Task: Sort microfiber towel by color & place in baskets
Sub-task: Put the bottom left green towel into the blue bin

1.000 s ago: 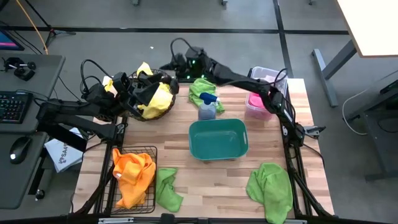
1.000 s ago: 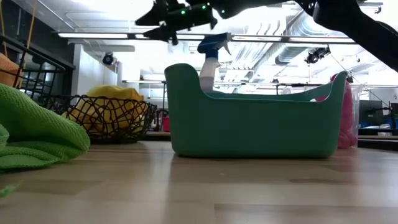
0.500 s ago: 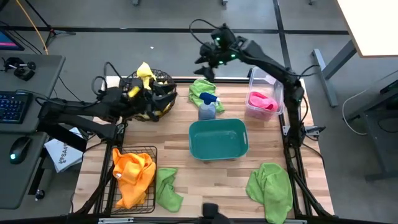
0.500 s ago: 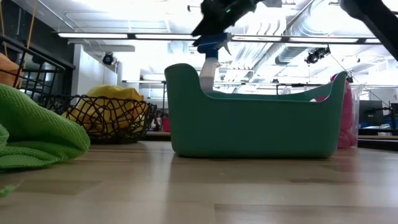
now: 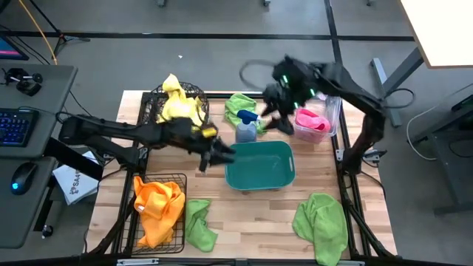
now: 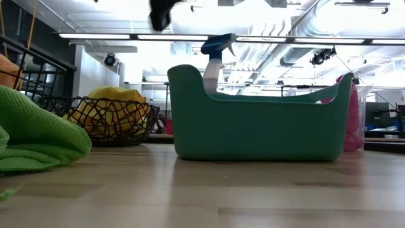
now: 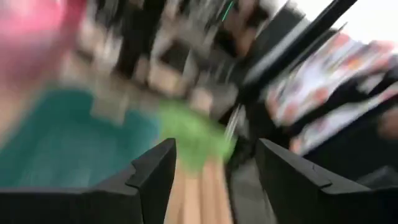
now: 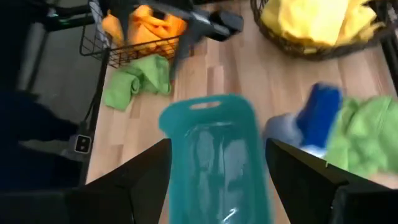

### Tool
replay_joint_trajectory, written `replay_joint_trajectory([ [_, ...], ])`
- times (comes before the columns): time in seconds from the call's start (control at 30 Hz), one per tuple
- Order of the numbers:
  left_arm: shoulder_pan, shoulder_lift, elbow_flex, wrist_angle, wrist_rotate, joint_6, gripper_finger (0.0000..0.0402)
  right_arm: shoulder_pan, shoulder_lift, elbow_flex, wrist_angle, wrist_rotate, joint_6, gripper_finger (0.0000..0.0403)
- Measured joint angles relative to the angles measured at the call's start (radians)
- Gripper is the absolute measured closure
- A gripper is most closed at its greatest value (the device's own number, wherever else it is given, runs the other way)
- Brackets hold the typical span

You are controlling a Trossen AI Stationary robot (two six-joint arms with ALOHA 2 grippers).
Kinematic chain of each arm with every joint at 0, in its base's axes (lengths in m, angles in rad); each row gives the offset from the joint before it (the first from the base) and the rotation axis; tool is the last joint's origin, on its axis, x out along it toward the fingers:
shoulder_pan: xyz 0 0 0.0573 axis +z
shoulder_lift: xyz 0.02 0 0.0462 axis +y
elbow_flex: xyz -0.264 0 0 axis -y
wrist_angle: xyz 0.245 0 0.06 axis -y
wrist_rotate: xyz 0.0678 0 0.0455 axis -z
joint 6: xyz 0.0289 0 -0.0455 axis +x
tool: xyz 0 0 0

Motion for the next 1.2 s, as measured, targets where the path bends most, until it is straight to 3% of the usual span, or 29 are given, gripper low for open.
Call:
replay_joint_trajectory([
  [0.13,-0.062,0.055,0.040,-0.335,0.017,-0.017,0.0190,0.246,-0.067,0.000,-0.023,0.300,0.275,0.0149],
  [0.3,-0.176,0.185,0.204,-0.757,0.028,0.032,0.0190,0.575,-0.075,0.000,-0.068,0.673,0.691,0.0149],
  [0.47,-0.287,0.346,0.378,-1.112,0.027,0.069,0.0190,0.824,-0.030,0.000,-0.147,0.908,1.027,0.0149],
  [0.63,-0.361,0.483,0.479,-1.210,-0.015,0.027,0.0190,0.966,0.016,0.000,-0.143,1.046,1.165,0.0149],
  [0.83,-0.375,0.638,0.542,-1.237,-0.042,-0.078,0.0190,1.046,0.056,0.000,-0.142,1.073,1.161,0.0149],
  [1.03,-0.375,0.781,0.620,-1.466,-0.047,-0.070,0.0190,1.089,0.063,0.000,-0.142,1.100,1.137,0.0149],
  [1.2,-0.384,0.826,0.630,-1.529,-0.051,-0.068,0.0190,1.121,0.063,0.000,-0.142,1.152,1.107,0.0149],
])
